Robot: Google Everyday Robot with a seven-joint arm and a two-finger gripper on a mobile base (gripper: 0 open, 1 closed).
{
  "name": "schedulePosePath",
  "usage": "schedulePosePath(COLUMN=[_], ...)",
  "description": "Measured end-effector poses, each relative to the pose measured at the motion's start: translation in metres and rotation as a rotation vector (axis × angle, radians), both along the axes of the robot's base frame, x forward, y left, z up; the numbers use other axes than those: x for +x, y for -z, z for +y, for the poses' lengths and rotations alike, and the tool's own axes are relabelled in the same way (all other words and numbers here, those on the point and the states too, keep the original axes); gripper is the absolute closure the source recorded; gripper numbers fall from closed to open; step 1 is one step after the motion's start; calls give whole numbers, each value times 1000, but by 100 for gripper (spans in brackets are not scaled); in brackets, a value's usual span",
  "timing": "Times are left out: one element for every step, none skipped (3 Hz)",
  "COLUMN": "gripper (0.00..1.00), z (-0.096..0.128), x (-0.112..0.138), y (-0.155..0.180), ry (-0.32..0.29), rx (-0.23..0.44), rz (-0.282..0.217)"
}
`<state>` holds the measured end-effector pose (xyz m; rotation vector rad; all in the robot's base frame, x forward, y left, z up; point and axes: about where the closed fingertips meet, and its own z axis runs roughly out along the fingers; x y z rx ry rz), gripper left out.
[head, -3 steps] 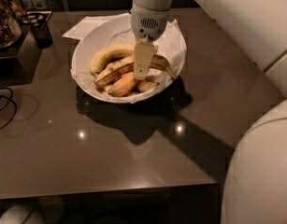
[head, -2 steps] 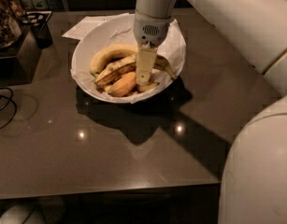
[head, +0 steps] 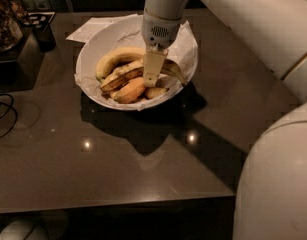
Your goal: Pick banana from white bowl
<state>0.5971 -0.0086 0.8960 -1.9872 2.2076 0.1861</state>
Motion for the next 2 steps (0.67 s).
schedulePosePath(gripper=[99,100], z=[-1,-1], x=[0,0], y=[-4,-5], ry=[0,0], rx=[0,0], rz=[0,0])
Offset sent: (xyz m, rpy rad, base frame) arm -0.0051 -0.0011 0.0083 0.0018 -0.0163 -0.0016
